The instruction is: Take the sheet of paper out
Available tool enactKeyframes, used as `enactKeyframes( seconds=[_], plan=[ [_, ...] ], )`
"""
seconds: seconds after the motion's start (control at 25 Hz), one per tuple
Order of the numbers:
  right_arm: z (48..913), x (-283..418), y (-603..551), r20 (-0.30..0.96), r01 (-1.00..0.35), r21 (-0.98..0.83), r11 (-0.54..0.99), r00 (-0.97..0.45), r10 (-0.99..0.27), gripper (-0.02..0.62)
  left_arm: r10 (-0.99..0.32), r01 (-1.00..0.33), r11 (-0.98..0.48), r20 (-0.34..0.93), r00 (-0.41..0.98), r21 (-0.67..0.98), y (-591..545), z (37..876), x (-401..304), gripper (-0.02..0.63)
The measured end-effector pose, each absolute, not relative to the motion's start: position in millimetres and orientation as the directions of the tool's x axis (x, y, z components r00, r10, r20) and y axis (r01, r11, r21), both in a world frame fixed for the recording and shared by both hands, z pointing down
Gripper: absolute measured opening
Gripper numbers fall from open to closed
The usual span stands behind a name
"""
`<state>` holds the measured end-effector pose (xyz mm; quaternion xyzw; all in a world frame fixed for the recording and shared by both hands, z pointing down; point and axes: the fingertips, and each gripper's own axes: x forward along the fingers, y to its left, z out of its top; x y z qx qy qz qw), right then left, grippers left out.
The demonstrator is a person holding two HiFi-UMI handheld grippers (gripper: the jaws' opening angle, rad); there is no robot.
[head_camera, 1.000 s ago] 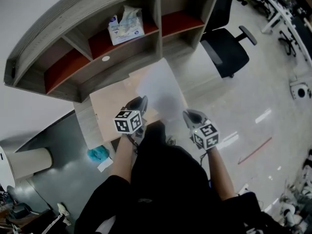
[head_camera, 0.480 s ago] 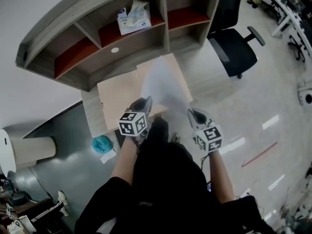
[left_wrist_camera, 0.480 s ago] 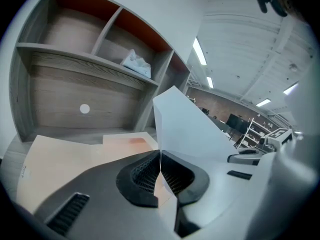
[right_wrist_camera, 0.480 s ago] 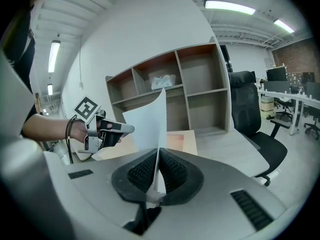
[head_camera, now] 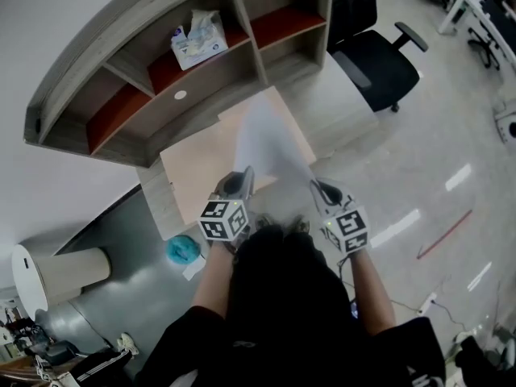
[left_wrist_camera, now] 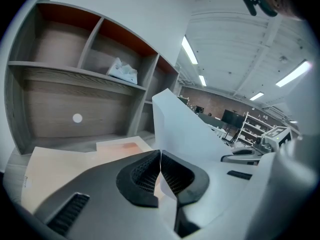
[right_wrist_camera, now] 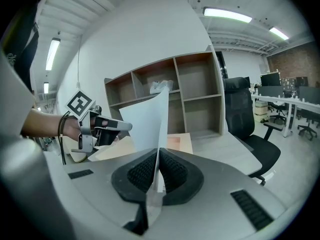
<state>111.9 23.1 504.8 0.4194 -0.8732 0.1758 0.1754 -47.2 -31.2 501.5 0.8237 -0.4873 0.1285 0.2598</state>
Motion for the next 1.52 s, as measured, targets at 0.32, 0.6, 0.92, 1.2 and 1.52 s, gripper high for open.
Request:
enactKeyframes(
  seconds=[0.32, 0.6, 0.92, 1.2, 1.52],
  plan=[
    [488, 113, 22, 0.448, -0.835, -0.149, 0.529, -0.534, -0.717, 0.017, -0.733, -0.848, -0.436, 0.429, 0.528, 0.300, -34, 484, -39, 0.046],
    [466, 89, 27, 0.423, -0.866, -0.087, 0.493, -0.480, -0.769, 0.017, -0.730, -0.824, -0.496, 0.383, 0.566, 0.274, -26, 464, -50, 0.046],
    [440, 67, 55, 0.438, -0.900, -0.005, 0.436, -0.394, -0.808, 0.017, -0.737, -0.808, -0.545, 0.332, 0.589, 0.222, -7, 441, -74, 0.047],
    [428, 56, 87, 0.377, -0.930, 0.036, 0.365, -0.325, -0.867, 0.017, -0.728, -0.786, -0.583, 0.297, 0.618, 0.207, 17, 429, -85, 0.046],
    [416, 51, 120, 0.345, -0.964, 0.051, 0.261, -0.228, -0.910, 0.017, -0.696, -0.742, -0.641, 0.256, 0.670, 0.197, 48, 420, -88, 0.046]
  ],
)
